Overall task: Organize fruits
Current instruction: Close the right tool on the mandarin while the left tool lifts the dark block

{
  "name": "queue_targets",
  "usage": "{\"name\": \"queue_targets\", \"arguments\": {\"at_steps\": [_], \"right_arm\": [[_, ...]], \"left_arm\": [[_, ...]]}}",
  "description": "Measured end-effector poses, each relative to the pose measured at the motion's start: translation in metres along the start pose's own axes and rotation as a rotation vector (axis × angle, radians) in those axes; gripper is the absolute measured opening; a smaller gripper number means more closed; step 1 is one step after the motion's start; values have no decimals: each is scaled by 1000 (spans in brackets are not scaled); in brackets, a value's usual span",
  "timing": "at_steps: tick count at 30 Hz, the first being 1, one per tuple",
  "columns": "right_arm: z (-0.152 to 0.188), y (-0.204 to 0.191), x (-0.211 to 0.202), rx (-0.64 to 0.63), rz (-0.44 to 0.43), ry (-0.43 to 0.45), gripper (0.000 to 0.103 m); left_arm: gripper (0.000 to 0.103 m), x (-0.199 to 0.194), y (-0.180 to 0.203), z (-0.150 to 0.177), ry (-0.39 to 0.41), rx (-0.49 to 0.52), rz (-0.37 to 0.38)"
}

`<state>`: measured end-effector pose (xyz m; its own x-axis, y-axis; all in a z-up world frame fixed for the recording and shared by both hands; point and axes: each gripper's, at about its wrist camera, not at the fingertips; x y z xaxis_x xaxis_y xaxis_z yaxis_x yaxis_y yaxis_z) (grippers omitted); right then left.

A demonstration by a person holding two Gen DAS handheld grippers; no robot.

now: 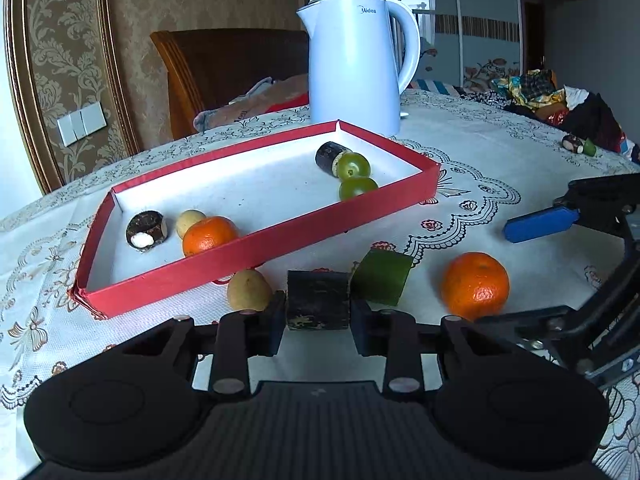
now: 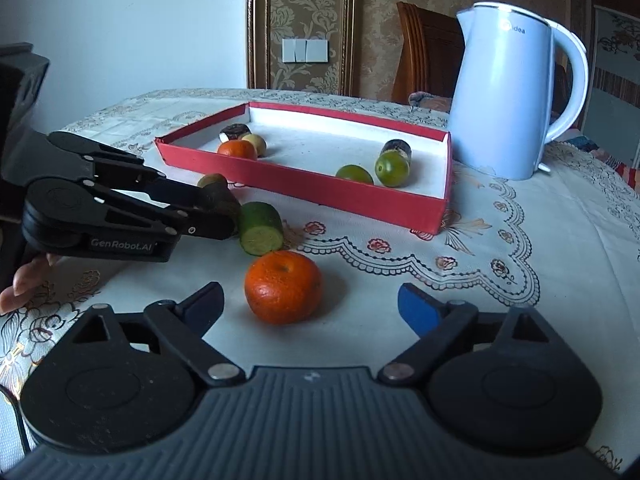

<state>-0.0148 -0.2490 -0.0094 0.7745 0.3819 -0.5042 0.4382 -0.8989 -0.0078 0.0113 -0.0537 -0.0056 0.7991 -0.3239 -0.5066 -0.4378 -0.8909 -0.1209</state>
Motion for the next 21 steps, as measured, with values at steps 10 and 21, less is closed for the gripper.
{"name": "queue_targets", "arguments": {"at_steps": [10, 21], "right_arm": [[-5, -6, 17, -4, -5, -33, 61], [-4, -15, 15, -49, -16, -7, 41]], "left_arm": [[33, 2, 4, 0, -16, 15, -42], [32, -3, 7, 0, 12, 32, -44]]}}
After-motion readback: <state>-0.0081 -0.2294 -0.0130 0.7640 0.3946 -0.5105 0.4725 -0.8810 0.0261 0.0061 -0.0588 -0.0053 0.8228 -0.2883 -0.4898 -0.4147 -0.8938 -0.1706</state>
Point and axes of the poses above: each gripper's, at about its wrist camera, not at the fingertips, and x roughly the way its jaws point, y to its right, z to its underside, and after that the axes turned 4 degrees about y, right-handed
